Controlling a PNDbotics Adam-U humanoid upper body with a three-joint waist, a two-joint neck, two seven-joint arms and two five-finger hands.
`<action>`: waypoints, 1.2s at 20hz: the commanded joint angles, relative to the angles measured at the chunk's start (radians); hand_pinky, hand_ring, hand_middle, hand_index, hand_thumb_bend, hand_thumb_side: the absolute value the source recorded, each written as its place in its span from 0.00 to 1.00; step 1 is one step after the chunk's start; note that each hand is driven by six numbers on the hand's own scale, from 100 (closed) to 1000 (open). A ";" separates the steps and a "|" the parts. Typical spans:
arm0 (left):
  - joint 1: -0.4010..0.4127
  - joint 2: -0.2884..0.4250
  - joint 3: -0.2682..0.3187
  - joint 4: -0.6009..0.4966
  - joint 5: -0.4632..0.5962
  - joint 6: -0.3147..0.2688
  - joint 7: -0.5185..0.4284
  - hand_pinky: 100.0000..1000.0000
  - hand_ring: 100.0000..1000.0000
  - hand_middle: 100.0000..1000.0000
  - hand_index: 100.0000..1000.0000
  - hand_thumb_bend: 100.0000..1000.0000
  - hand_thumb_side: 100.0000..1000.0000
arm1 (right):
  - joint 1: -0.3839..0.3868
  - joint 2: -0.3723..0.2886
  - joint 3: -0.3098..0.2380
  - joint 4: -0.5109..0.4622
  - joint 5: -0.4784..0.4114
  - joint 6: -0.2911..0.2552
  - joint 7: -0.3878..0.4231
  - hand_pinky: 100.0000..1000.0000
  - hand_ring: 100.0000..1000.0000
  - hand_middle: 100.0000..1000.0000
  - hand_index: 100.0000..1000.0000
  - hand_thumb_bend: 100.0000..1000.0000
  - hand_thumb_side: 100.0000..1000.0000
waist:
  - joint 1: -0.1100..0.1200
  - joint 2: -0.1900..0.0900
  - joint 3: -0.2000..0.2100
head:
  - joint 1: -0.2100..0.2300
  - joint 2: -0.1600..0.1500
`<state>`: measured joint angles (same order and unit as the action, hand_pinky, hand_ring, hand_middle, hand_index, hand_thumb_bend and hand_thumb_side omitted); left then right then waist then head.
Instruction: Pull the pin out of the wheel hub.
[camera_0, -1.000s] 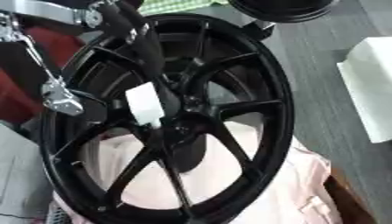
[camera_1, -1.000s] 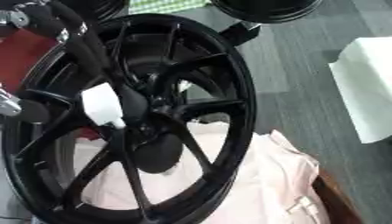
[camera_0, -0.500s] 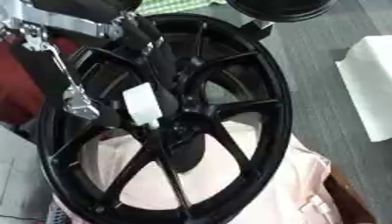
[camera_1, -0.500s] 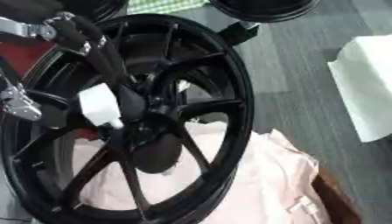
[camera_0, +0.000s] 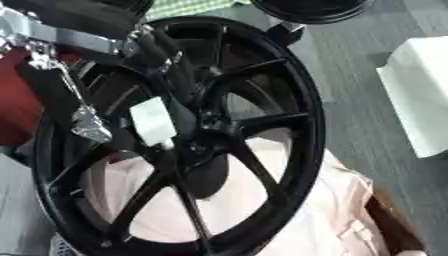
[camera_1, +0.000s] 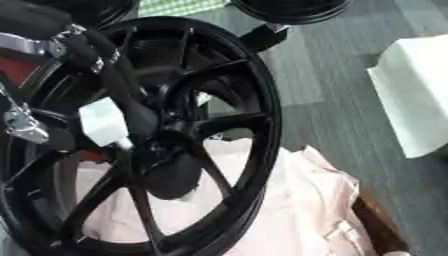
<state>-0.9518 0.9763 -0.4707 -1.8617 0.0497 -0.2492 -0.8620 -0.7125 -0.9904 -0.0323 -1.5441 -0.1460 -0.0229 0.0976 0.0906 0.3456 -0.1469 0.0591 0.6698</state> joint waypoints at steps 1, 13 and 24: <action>-0.010 0.018 0.003 -0.007 -0.013 -0.056 -0.045 0.82 0.77 0.78 0.80 0.40 0.00 | -0.018 -0.027 -0.021 -0.011 -0.014 -0.003 -0.012 0.83 0.68 0.63 0.70 0.00 0.47 | -0.004 -0.016 -0.003 | -0.010 -0.019; 0.010 0.029 -0.019 -0.008 -0.034 -0.063 -0.045 0.82 0.77 0.76 0.79 0.37 0.00 | -0.015 -0.024 -0.031 -0.008 -0.024 -0.007 -0.037 0.83 0.68 0.62 0.70 0.00 0.47 | -0.001 -0.011 -0.007 | -0.007 -0.024; 0.034 0.049 0.000 0.020 -0.101 -0.069 -0.045 0.83 0.79 0.77 0.78 0.37 0.00 | -0.009 -0.024 -0.034 -0.006 -0.026 -0.008 -0.045 0.83 0.68 0.62 0.70 0.00 0.48 | -0.003 -0.008 -0.006 | -0.003 -0.029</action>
<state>-0.9096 0.9877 -0.4936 -1.8422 -0.0454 -0.2578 -0.8534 -0.7117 -0.9892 -0.0496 -1.5441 -0.1702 -0.0304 0.0567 0.0960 0.3544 -0.1529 0.0537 0.6559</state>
